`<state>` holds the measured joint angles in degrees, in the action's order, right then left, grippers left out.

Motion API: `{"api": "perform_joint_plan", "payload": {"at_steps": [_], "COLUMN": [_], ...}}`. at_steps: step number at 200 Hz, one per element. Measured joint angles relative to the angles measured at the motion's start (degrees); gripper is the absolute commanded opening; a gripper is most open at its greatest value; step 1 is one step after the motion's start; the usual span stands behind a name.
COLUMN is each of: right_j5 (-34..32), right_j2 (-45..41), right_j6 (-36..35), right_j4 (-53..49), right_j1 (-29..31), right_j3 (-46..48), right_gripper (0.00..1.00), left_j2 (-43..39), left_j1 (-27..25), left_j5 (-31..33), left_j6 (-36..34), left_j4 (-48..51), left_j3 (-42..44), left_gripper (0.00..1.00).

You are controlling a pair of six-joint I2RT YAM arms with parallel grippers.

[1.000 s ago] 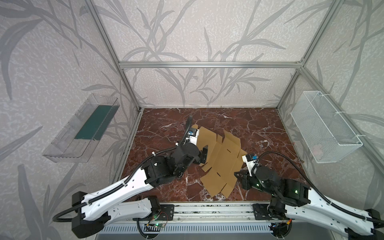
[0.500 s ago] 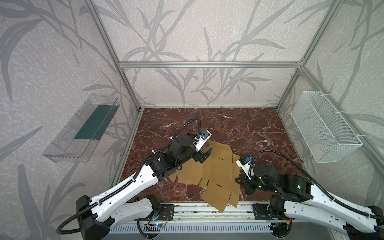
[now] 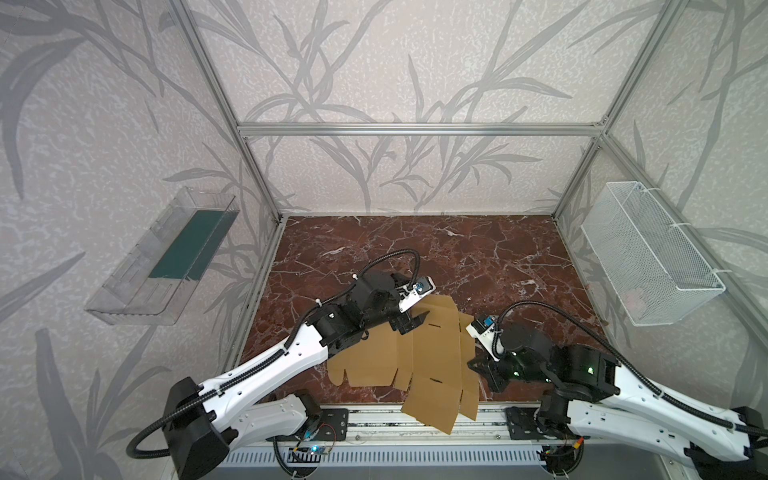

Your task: Fold the paper box

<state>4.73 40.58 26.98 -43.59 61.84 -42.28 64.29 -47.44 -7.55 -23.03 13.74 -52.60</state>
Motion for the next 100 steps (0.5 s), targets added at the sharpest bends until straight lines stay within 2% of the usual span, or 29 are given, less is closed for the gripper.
{"api": "perform_joint_plan", "payload": {"at_steps": [63,100], "right_j5": [1.0,1.4], "right_j2": [0.0,0.0], "right_j6": [-0.7,-0.7], "right_j4": [0.0,0.0], "right_j1": [0.0,0.0], "right_j3": [0.0,0.0], "right_gripper": [0.0,0.0], "left_j2": [2.8,3.4], "left_j1": [0.0,0.2], "left_j5": [0.1,0.0], "left_j6": [-2.2,-2.9], "left_j4": [-0.1,-0.1], "left_j3": [0.0,0.0], "left_gripper": [0.81,0.67]}}
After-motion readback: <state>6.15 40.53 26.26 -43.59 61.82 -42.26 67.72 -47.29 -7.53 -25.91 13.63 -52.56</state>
